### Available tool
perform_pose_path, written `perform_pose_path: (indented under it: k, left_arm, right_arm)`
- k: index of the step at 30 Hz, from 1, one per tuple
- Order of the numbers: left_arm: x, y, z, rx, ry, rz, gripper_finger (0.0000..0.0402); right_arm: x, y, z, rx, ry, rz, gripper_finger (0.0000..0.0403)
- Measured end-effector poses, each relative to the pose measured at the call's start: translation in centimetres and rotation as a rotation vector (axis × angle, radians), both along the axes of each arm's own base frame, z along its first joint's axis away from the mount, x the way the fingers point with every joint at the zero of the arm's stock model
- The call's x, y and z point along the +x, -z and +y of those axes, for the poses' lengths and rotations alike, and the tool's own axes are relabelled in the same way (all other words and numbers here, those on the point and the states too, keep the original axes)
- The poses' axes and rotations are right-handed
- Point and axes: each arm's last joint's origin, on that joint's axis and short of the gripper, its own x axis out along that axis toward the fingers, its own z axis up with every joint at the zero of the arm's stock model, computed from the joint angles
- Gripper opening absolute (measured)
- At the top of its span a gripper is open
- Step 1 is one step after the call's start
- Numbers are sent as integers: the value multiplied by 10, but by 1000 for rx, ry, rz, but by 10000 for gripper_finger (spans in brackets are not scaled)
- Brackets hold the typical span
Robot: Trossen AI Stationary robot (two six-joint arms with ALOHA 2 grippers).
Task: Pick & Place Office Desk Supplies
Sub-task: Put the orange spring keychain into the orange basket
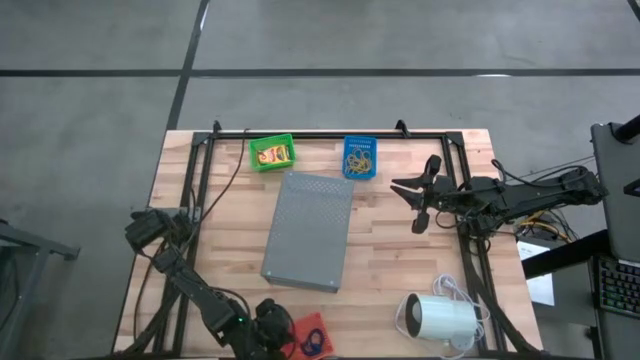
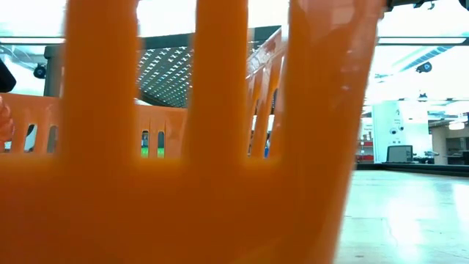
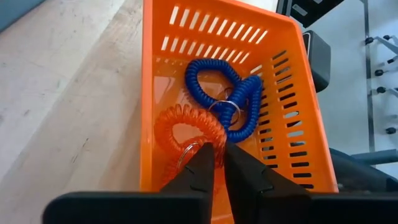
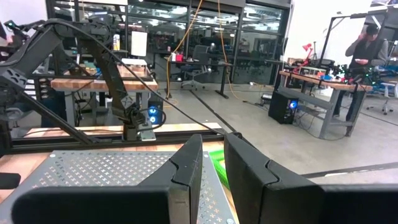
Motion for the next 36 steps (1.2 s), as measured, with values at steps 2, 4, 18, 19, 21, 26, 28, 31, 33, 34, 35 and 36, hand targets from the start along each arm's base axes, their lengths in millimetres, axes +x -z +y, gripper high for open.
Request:
perform_pose_path:
  k: [2,4,18,19,21,26,28,31,33,34,35,36]
  left_arm:
    - [0,0,0,0,0,0,43]
    - [0,0,0,0,0,0,56]
    - [1,-1,-1,-16,1,-15,144]
    - [1,-1,-1,-17,1,-16,149]
    - [1,-2,-2,-20,2,-18,160]
    - [3,-6,-5,-45,24,1,179]
    - [3,-9,-6,-54,27,34,185]
    - [3,-12,-6,-71,9,97,195]
    - [4,-15,-6,-71,-2,120,200]
    - [4,-16,-6,-70,-6,131,203]
    - [4,-17,-5,-70,-15,141,205]
    - [4,-18,-5,-71,-23,153,208]
  right_arm:
    - [0,0,0,0,-1,0,63]
    - [0,0,0,0,0,0,63]
    - [0,0,0,0,0,0,63]
    - [0,0,0,0,0,0,63]
    - [0,0,0,0,0,0,63]
    - [0,0,0,0,0,0,63]
    - [0,0,0,0,0,0,63]
    - [0,0,0,0,0,0,63]
    - [0,0,0,0,0,-1,63]
    - [0,0,0,0,0,0,63]
    - [0,0,0,0,0,0,63]
    - [0,0,0,0,0,0,63]
